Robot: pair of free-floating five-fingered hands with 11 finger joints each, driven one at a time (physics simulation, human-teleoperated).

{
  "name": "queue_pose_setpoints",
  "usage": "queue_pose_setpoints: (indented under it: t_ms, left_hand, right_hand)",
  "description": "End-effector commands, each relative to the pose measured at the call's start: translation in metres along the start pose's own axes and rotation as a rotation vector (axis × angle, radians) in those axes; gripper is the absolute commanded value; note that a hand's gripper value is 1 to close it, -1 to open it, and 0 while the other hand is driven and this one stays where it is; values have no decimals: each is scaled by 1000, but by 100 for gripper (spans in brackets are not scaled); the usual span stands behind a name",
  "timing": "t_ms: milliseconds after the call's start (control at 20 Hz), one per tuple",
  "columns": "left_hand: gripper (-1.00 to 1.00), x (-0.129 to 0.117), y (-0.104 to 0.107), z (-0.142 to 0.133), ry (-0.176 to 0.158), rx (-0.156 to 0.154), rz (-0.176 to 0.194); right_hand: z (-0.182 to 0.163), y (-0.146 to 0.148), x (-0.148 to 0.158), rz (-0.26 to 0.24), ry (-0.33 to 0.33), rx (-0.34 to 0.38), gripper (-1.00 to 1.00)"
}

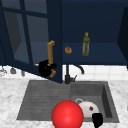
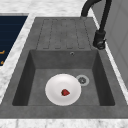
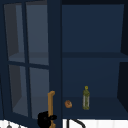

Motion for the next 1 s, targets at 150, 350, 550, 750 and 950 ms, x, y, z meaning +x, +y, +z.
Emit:
queue_pose_setpoints:
  t_ms: [150,350,550,750,950]
  left_hand:
    - [100,-18,36,28,2,-11,24]
    - [100,-16,52,32,-8,-14,56]
    - [100,-14,70,36,-18,-18,90]
    - [100,-13,88,39,-29,-24,124]
    - [100,-12,107,42,-37,-28,160]
  right_hand:
    - [0,0,0,0,0,0,0]
    - [0,0,0,0,0,0,0]
    - [0,0,0,0,0,0,0]
    - [0,0,0,0,0,0,0]
    - [0,0,0,0,0,0,0]
